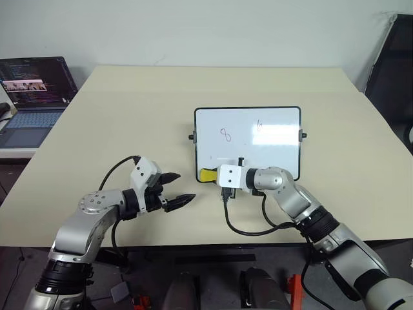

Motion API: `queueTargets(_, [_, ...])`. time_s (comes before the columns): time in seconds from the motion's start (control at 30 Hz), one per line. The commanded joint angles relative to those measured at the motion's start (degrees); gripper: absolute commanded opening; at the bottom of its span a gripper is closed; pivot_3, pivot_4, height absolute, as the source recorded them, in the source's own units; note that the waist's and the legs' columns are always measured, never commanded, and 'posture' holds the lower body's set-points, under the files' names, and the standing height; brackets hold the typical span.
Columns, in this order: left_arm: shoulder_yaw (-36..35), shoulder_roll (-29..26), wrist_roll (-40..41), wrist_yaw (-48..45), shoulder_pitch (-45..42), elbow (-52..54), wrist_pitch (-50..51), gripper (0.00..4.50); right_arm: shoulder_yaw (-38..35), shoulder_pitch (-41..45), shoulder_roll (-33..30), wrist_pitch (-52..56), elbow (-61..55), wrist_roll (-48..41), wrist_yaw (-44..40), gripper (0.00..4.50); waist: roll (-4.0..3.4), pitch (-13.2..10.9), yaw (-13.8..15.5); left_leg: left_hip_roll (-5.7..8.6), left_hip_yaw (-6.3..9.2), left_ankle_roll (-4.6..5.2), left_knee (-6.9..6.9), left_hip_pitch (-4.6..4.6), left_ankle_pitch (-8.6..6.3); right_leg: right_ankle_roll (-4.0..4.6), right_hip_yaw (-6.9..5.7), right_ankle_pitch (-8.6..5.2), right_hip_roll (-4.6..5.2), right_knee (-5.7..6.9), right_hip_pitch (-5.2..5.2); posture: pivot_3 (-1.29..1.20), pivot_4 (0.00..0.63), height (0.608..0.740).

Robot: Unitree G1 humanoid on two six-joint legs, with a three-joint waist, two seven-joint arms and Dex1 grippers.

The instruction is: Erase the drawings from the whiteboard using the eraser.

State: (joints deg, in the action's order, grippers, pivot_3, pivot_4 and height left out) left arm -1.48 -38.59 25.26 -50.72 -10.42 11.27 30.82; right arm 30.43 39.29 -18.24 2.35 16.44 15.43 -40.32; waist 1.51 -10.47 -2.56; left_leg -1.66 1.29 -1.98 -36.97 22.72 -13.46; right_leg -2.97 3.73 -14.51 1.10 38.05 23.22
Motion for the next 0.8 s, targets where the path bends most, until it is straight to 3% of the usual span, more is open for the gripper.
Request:
queueTargets(0.03, [-0.66,-0.31,-0.20,-0.19,-1.31,0.77,-1.10,4.50,-5.32,2.84,0.59,2.06,4.63,0.63,5.81,0.98,0.00,0.00,-0.17,0.00,0.00,0.01,0.00,-0.01,0.01,0.00,0.00,0.01,-0.01,0.01,0.00,0.00,0.150,0.740])
queueTargets(0.47, [0.47,0.55,-0.95,-0.71,-3.48,-1.32,-2.08,4.50,-7.59,3.18,-0.83,2.21,7.32,1.10,7.95,0.98,0.02,0.01,0.30,0.01,0.04,-0.05,0.00,0.00,0.25,0.03,0.00,0.02,-0.01,0.00,-0.01,0.00,0.150,0.740])
queueTargets(0.63, [0.70,0.70,-1.00,-0.89,-4.01,-1.69,-2.22,4.50,-2.17,-3.48,-4.66,3.17,0.45,0.92,-3.02,0.98,0.10,0.06,0.73,0.01,0.03,-0.05,0.02,0.04,0.25,0.01,-0.01,0.01,0.00,-0.07,-0.02,0.00,0.150,0.740])
queueTargets(0.8, [0.71,0.65,-1.15,-1.10,-3.98,-1.75,-2.32,4.50,-3.68,-5.66,-6.41,3.68,-1.28,0.19,-4.81,0.98,0.11,0.07,0.54,0.00,0.03,-0.04,0.06,-0.01,0.24,-0.01,-0.02,-0.02,-0.01,-0.04,-0.02,0.00,0.150,0.740])
